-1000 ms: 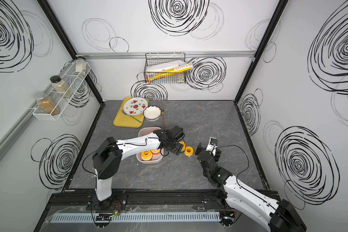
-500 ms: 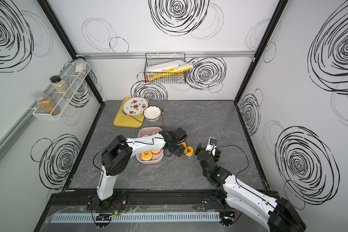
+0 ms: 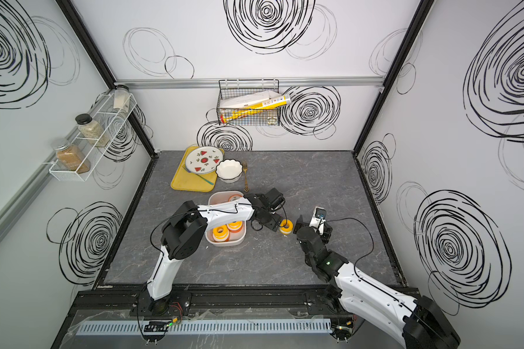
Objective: Put the sealing tape into the storage box
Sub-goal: Pick up the sealing tape at the center of the board.
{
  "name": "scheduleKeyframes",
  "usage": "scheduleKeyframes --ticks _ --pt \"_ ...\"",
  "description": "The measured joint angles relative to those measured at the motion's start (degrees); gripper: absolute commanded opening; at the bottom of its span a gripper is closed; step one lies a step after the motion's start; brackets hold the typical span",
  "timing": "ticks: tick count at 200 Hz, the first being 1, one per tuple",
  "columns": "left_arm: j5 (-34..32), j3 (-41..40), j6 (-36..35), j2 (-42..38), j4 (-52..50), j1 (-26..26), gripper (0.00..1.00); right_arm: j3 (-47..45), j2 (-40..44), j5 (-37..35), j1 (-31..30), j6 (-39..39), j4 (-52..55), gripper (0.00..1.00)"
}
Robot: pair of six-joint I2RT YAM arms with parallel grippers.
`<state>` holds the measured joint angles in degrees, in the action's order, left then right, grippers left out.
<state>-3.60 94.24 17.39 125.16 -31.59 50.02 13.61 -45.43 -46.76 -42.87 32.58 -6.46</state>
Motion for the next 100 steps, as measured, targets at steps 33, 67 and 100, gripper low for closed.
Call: scheduleKeyframes --ticks 33,67,100 --pt "0.57 0.33 0.2 0.44 0.11 -0.96 0.79 0.02 -0.46 0.07 0.0 0.0 0.02 0.9" --pt "0.9 1.16 0.57 1.18 0.22 -1.07 0.75 0.37 -1.29 0.22 0.0 0.0 0.04 0.9" --pt "0.79 2.1 0.68 2.27 0.17 -1.05 0.71 0.66 -1.68 0.31 0.0 0.0 0.04 0.9"
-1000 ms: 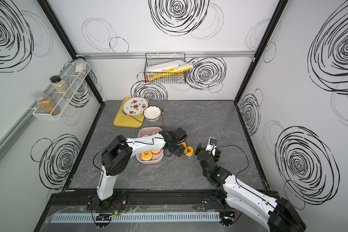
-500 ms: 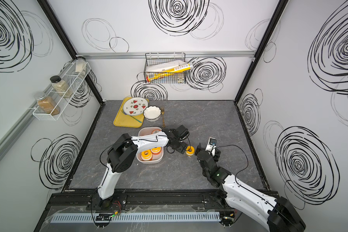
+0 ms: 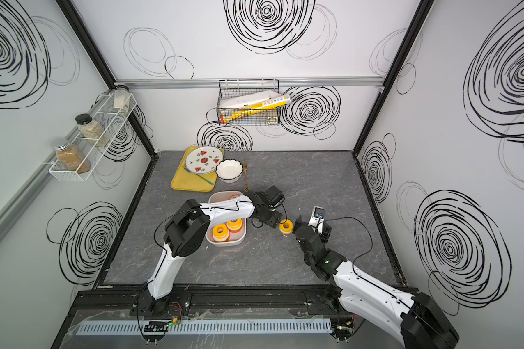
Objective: Put the sealing tape into the storage box
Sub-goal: Pick up the sealing tape at the center of the board.
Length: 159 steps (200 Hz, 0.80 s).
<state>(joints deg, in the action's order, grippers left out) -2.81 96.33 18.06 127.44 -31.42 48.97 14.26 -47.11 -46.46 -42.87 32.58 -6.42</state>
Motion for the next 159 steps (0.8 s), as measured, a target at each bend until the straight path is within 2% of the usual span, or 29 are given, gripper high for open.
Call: scheduleKeyframes --ticks 48,104,159 --pt "-1.44 0.0 0.31 0.13 -0.2 0.15 0.61 0.0 -0.04 0.04 0.0 0.0 0.0 0.9" --pt "-3.98 0.22 1.01 -1.64 -1.92 0.48 0.58 0.04 -0.63 0.15 0.0 0.0 0.0 0.9" --pt "-6.36 0.39 2.36 -8.76 -4.35 0.2 0.57 0.07 -0.63 0.17 0.0 0.0 0.0 0.9"
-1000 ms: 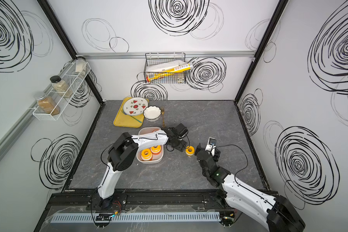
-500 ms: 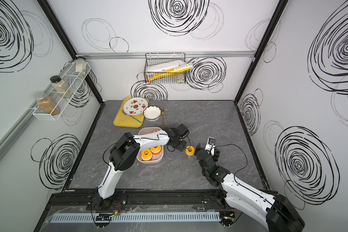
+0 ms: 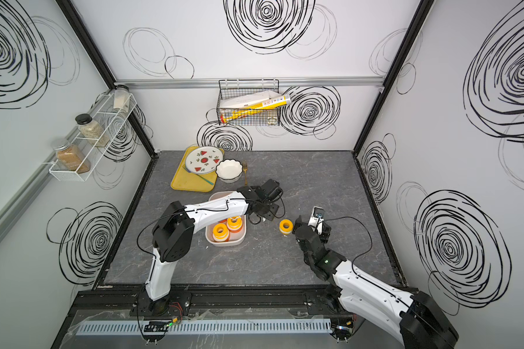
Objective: Put the sealing tape into the storage box
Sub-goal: Pick up the sealing tape at the center of the board, then place the sealing tape in the storage box.
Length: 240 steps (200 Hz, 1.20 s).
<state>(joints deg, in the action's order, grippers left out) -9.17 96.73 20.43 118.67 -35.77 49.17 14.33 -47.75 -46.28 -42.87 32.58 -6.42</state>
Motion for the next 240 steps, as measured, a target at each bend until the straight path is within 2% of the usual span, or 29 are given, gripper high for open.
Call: scheduleKeyframes --ticks 33,124,199,215,240 --pt "-0.61 -0.11 1.33 -3.37 -1.36 -2.45 0.57 0.0 0.0 0.0 0.0 0.0 0.0 0.9" --pt "-1.44 -9.14 5.22 -9.6 -1.9 -15.3 0.57 0.13 -0.66 0.24 0.0 -0.04 0.0 0.9" --pt "-0.31 -10.93 5.75 -9.6 -1.81 -16.61 0.58 0.81 -1.4 0.44 0.0 -0.22 -0.02 0.9" --pt "0.2 -10.95 5.75 -9.6 -1.75 -16.65 0.61 0.81 -1.4 0.46 0.0 -0.22 0.0 0.9" --pt "0.44 -11.08 5.79 -9.6 -1.64 -16.65 0.71 0.81 -1.64 0.46 0.0 -0.22 0.0 0.9"
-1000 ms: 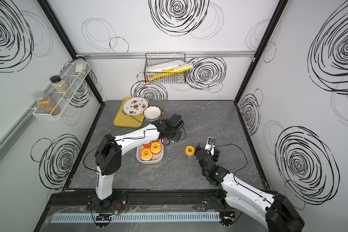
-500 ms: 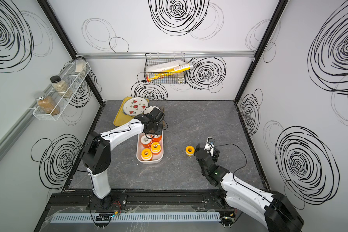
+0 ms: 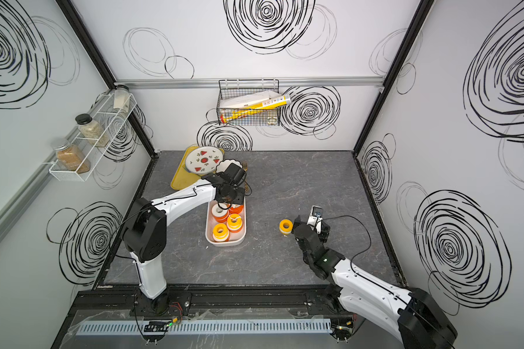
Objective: Put the sealing tape into the storage box
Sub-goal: Place the sealing tape in the storage box.
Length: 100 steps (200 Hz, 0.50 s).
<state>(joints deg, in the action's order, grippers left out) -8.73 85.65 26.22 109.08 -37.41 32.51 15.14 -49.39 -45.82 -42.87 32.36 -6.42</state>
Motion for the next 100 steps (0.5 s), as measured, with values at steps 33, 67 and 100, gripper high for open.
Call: scheduleKeyframes --ticks 33,67,100 --pt "0.17 -0.07 -0.02 0.0 0.24 -0.02 0.76 0.0 -0.17 0.02 0.0 0.0 -0.02 0.9" --pt "0.74 -0.07 -0.02 0.0 0.28 -0.07 0.76 0.0 -0.17 0.02 0.0 0.0 0.0 0.9" --pt "1.16 -0.07 -0.02 0.0 0.31 -0.07 0.76 0.0 -0.17 0.02 0.0 0.0 0.0 0.9"
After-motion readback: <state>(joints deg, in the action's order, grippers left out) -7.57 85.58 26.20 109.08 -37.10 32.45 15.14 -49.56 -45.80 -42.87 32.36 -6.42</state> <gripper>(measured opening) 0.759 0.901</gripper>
